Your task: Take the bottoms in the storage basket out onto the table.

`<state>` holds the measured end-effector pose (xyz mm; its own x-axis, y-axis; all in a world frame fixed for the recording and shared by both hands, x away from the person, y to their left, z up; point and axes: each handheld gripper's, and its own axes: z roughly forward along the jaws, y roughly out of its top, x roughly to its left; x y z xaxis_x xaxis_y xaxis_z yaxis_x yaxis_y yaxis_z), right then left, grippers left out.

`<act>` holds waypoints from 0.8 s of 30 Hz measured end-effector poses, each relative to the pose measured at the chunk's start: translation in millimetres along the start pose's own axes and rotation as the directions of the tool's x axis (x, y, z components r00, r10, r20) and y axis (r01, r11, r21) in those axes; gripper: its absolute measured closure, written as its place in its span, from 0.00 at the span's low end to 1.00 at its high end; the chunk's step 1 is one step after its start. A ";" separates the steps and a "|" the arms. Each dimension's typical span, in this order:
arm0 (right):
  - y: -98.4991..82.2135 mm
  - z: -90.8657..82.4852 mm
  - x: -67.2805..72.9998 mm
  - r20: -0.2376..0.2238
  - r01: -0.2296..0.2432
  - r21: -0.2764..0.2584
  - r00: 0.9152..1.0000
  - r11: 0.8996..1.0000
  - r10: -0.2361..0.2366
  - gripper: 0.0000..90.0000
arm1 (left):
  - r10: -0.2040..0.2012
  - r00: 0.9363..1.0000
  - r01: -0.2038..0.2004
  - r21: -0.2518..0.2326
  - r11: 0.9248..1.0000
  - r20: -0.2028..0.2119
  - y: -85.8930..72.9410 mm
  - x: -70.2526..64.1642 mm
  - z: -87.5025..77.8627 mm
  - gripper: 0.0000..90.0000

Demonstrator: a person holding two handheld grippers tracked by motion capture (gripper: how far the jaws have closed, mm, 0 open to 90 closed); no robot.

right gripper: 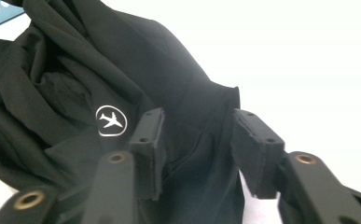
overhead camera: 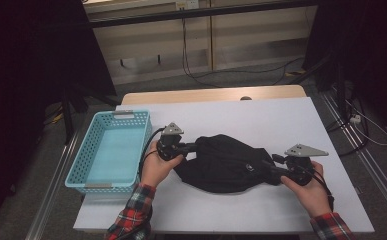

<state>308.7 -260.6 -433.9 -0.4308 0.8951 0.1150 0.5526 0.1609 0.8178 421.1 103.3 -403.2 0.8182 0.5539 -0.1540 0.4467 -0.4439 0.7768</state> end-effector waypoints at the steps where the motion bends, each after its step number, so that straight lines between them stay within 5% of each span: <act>1: 0.1 1.7 -0.3 -0.009 0.008 0.005 1.000 1.000 -0.008 0.69 | 0.000 1.000 0.000 0.000 1.000 0.000 0.0 0.0 0.0 0.97; 7: -7.2 15.7 10.3 -0.040 0.053 0.092 0.998 0.994 -0.050 0.65 | 0.002 1.000 -0.002 0.004 1.000 0.004 -0.6 0.6 0.1 0.97; 12: -11.6 21.5 14.3 -0.007 0.083 0.120 0.997 0.989 -0.082 0.61 | 0.000 1.000 0.000 0.003 1.000 0.000 -0.8 0.1 -0.2 0.97; 15: -12.0 21.8 13.6 -0.044 0.076 0.129 0.997 0.989 -0.070 0.76 | 0.000 1.000 0.000 0.004 1.000 0.002 -1.0 -0.3 0.7 0.97; 18: -11.1 20.3 11.4 -0.062 0.064 0.122 0.996 0.990 -0.057 0.91 | -0.001 1.000 0.001 0.004 1.000 0.004 -0.7 -0.9 0.8 0.97; 24: -0.6 -0.8 -3.6 -0.025 0.004 -0.002 1.000 1.000 -0.004 0.95 | -0.021 1.000 0.021 -0.028 0.999 -0.005 0.2 1.3 -1.8 0.91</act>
<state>309.3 -264.2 -434.3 -0.4508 0.8836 0.1263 0.5496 0.1633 0.8193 421.6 105.3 -402.2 0.8068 0.5665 -0.1677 0.4537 -0.4124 0.7900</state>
